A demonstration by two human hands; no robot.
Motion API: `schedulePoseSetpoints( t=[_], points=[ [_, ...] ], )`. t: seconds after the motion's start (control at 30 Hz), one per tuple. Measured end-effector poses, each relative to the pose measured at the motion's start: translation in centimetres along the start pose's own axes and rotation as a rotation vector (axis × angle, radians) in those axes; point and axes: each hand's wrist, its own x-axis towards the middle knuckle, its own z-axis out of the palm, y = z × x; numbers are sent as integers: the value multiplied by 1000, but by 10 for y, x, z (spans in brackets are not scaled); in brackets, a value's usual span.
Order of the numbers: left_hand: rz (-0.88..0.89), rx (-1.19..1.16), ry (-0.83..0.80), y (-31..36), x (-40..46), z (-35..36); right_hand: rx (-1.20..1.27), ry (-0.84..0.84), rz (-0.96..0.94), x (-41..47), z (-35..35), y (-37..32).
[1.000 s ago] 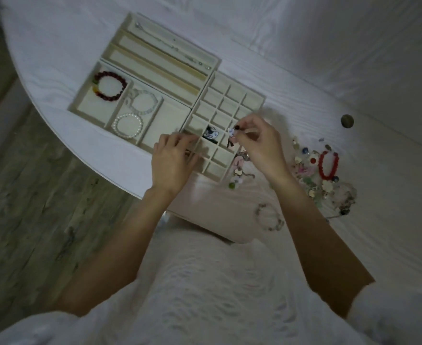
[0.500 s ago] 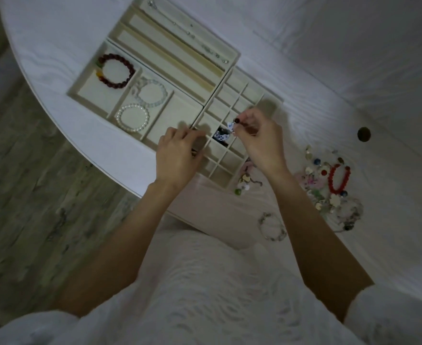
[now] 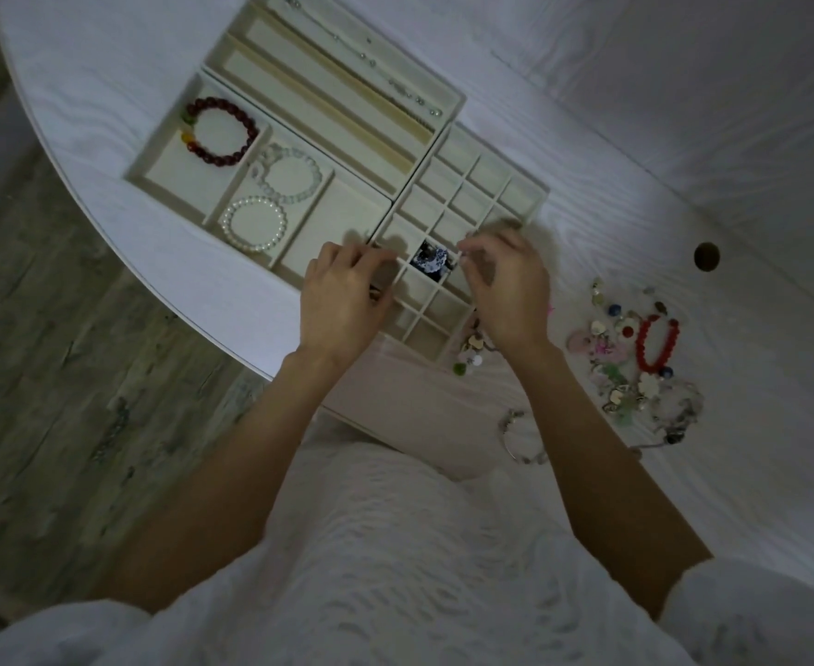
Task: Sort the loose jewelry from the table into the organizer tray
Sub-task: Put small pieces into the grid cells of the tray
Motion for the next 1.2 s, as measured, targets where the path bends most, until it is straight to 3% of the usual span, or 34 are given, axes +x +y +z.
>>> schedulePoseSetpoints(
  t=[0.17, 0.53, 0.7, 0.97, 1.03, 1.2],
  points=[
    [15, 0, -2, 1, 2, 1, -142, 4, -134, 2, 12, -4],
    [32, -21, -3, 0, 4, 5, -49, 13, -74, -1, 27, -15],
    [47, -19, 2, -3, 3, 6, -104, 118, -152, -1, 19, -9],
    [50, -41, -36, -3, 5, 3, -220, -61, -396, 26, 11, -1],
    [52, -35, -39, -2, 6, 3, -240, -66, -380, 26, 9, -2],
    [53, -33, -47, -1, 8, 5, -257, -2, -116, 10, 18, -6]
  ],
)
